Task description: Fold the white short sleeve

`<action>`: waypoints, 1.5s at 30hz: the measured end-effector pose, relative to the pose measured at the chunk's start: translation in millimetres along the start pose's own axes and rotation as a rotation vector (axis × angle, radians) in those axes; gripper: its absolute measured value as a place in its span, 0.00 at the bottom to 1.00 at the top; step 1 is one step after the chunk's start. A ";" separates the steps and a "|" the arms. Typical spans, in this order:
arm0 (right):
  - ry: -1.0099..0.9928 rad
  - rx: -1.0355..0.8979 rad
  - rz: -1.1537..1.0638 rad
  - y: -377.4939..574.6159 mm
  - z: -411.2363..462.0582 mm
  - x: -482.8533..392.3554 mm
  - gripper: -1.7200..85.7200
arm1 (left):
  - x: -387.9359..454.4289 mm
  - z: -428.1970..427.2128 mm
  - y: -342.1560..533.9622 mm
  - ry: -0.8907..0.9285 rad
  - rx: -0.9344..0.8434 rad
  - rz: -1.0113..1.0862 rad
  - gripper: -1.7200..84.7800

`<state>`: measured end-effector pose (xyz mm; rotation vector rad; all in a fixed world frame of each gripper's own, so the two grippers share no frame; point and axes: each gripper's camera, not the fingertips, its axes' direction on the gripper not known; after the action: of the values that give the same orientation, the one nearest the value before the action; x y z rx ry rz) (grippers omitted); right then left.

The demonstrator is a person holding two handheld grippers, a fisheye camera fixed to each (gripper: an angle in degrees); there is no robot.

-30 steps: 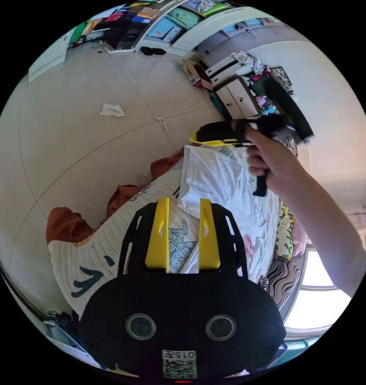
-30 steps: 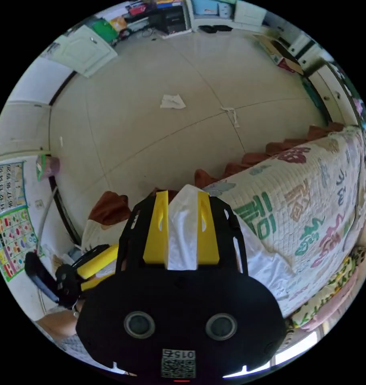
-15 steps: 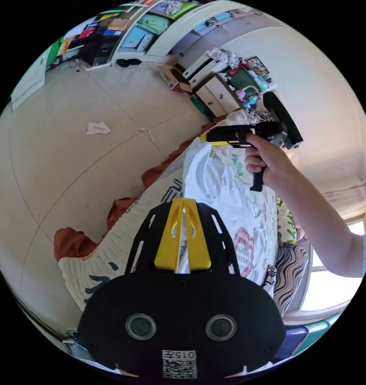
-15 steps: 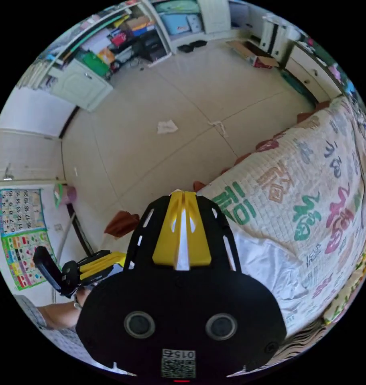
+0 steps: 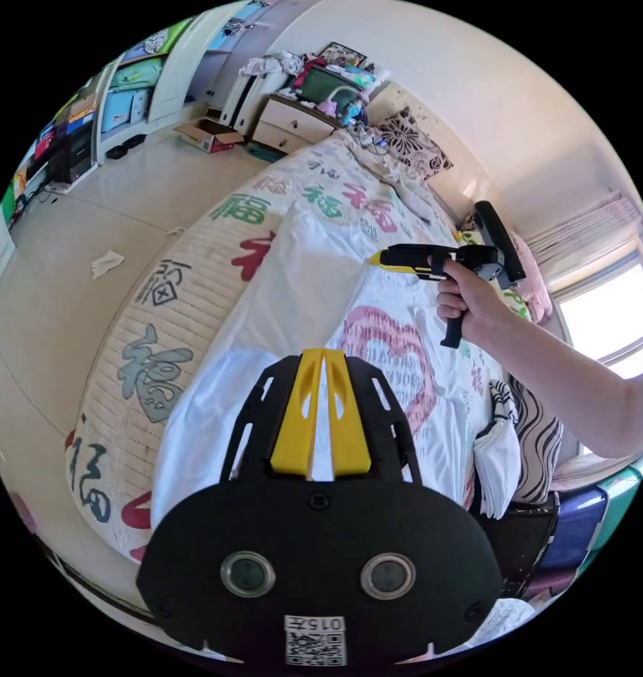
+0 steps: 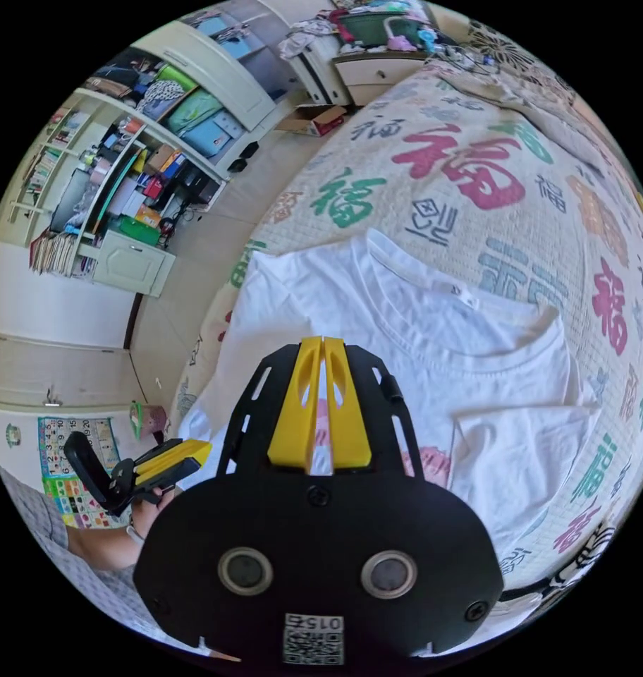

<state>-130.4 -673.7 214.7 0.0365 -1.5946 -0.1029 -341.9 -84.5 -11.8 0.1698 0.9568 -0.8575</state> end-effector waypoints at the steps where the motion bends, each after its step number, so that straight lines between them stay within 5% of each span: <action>1: 0.018 -0.003 0.009 3.6 -1.6 5.3 0.02 | 7.1 9.5 1.7 -0.011 -0.019 0.013 0.01; 9: 0.044 -0.090 -0.016 16.0 -32.4 36.5 0.07 | 32.5 41.2 -4.4 -0.016 -0.151 0.093 0.07; 15: 0.267 -0.019 -0.034 -3.6 -114.9 96.3 0.10 | 39.4 26.6 -138.3 0.049 -0.008 0.387 0.11; 22: 0.321 -0.200 -0.024 -56.4 -126.5 144.0 0.15 | 94.8 156.9 -275.6 0.098 -0.366 0.611 0.13; 27: 0.326 -0.252 -0.086 -59.3 -134.8 134.7 0.14 | 129.1 227.8 -288.9 -0.046 -0.573 0.683 0.14; 31: 0.278 -0.281 -0.184 -48.4 -150.7 121.6 0.07 | 153.1 252.9 -282.1 -0.123 -0.651 0.755 0.04; 45: 0.289 -0.230 -0.126 -37.0 -275.2 105.9 0.01 | 244.8 241.5 -323.4 -0.187 -0.619 0.915 0.02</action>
<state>140.1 -731.7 323.2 -0.0261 -1.2828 -0.3629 -344.8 -555.8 15.6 -0.0186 0.8027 0.2711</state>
